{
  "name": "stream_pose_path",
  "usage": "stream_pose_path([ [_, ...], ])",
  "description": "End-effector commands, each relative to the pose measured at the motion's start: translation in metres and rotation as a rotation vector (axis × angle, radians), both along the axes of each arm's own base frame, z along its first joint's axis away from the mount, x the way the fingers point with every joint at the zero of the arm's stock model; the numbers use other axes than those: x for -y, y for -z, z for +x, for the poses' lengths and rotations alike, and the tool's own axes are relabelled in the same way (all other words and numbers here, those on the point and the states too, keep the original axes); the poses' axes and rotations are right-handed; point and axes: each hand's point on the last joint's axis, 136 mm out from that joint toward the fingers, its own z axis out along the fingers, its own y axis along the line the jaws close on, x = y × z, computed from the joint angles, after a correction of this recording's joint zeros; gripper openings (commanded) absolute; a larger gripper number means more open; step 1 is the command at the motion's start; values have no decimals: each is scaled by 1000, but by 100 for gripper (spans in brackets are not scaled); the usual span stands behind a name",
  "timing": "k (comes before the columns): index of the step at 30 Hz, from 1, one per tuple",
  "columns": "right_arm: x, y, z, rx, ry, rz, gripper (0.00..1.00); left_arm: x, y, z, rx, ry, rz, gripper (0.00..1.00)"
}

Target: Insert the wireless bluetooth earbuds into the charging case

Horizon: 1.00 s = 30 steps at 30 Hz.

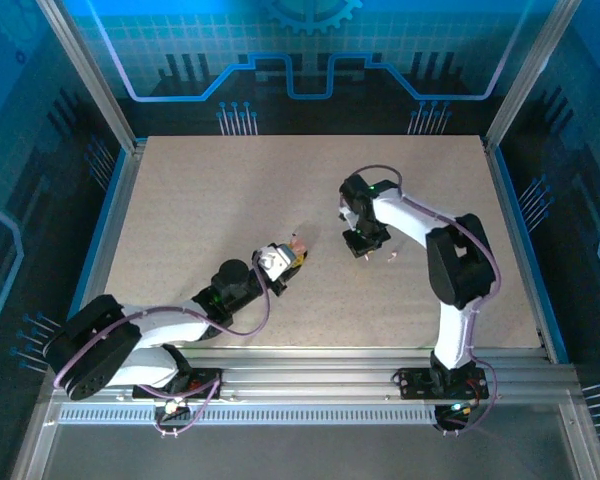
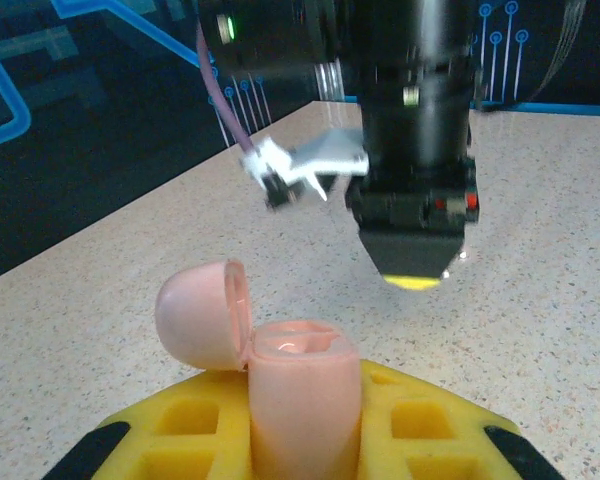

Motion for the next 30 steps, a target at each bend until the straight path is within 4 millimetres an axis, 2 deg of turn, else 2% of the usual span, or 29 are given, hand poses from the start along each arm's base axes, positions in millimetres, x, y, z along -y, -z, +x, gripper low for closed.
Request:
stream_pose_path([
  [1, -18, -42, 8, 133, 44, 135, 19, 14, -19, 4, 61, 44, -42, 15],
  [8, -52, -115, 5, 337, 42, 450, 18, 26, -31, 12, 141, 67, -85, 15],
  [12, -65, -147, -3, 414, 36, 596, 18, 31, -38, 15, 183, 74, -109, 15],
  [21, -80, -202, -23, 545, -14, 835, 18, 43, -52, 13, 271, 92, -142, 15],
  [27, -86, -229, -34, 582, -24, 958, 19, 49, -66, 9, 316, 103, -149, 15],
  [30, -88, -235, -38, 589, -22, 1006, 20, 48, -73, 8, 331, 100, -158, 15],
])
